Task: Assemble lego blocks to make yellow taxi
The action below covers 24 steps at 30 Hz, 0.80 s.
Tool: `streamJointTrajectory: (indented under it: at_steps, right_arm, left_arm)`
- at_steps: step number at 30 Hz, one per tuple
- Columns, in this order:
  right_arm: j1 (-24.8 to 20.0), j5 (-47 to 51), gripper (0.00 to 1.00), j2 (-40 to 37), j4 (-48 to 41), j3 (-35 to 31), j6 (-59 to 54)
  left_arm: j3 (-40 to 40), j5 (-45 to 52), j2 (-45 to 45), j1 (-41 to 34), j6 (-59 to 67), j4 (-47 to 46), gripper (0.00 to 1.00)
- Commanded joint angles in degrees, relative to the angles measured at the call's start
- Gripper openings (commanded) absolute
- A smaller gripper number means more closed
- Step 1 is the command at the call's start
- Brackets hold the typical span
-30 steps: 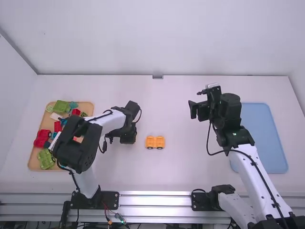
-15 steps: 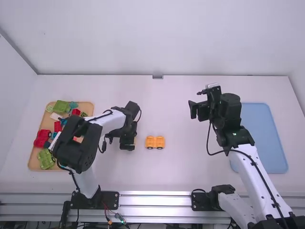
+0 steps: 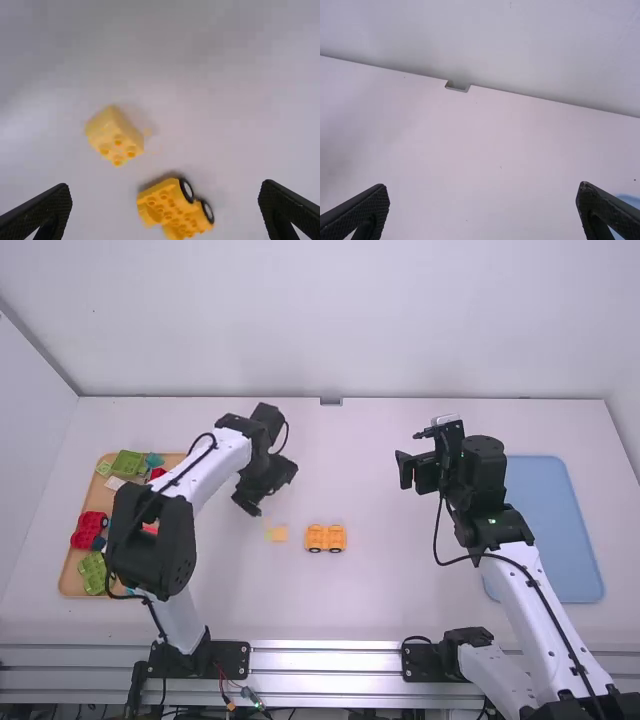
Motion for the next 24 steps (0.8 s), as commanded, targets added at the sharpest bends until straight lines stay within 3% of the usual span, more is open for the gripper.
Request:
streamJointTrajectory:
  at_steps: [1,8,14,18,20,24]
  right_arm:
    - [0.07,-0.15,0.99,0.35,0.13,2.23,0.2]
    - [-0.33,-0.2,0.99,0.35,0.13,2.23,0.22]
    - [-0.26,-0.17,0.99,0.35,0.15,2.23,0.22]
    - [-0.26,-0.17,0.99,0.35,0.15,2.23,0.24]
    - [-0.24,-0.15,0.99,0.35,0.13,2.23,0.2]
    - [-0.26,-0.15,0.99,0.35,0.11,2.23,0.22]
  left_arm:
    - [4.04,-4.68,0.04,0.2,32.5,-1.55,0.98]
    - [7.85,-8.7,0.04,0.13,73.88,-3.02,0.99]
    - [7.5,-13.05,0.04,0.15,93.42,-2.01,0.99]
    - [5.66,-0.55,0.04,0.37,122.51,-2.97,0.99]
    - [5.03,11.08,0.0,1.88,140.5,-7.48,0.99]
    - [3.5,27.1,0.0,5.64,159.62,-12.52,0.99]
